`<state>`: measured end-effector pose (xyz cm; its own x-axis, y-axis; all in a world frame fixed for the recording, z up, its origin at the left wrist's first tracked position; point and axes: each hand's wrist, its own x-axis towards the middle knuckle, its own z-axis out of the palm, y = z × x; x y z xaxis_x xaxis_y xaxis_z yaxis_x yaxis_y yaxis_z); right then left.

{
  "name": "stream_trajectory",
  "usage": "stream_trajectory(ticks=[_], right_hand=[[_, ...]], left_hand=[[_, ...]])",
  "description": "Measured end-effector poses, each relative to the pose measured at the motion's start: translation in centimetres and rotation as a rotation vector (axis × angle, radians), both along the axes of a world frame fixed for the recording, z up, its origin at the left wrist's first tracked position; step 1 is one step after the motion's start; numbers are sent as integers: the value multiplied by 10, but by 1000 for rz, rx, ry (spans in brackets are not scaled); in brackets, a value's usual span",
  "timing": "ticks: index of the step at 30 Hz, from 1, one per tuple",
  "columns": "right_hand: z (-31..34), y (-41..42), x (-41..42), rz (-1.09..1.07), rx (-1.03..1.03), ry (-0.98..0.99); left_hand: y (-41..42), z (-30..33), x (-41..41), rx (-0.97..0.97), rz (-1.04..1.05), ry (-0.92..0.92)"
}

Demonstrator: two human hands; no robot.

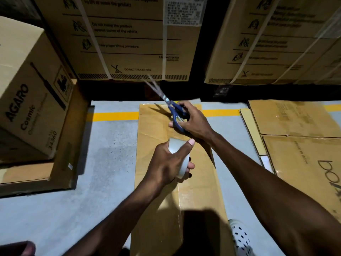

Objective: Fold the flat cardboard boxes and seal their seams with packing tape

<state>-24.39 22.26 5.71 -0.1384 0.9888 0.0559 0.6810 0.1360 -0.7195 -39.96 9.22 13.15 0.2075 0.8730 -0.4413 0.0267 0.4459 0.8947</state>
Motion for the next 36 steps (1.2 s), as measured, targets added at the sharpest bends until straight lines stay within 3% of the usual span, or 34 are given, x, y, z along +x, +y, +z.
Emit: stream_trajectory(ticks=[5, 18, 23, 31, 36], right_hand=[[3, -9, 0, 56, -19, -142], [26, -31, -19, 76, 261, -625], [26, -48, -7, 193, 246, -505], [12, -55, -3, 67, 232, -364], [11, -51, -6, 34, 220, -405]], left_hand=[[-2, 1, 0, -13, 3, 23], [-35, 10, 0, -66, 69, 21], [-32, 16, -2, -32, 43, 10], [-30, 10, 2, -24, 18, 35], [-39, 2, 4, -86, 67, -12]])
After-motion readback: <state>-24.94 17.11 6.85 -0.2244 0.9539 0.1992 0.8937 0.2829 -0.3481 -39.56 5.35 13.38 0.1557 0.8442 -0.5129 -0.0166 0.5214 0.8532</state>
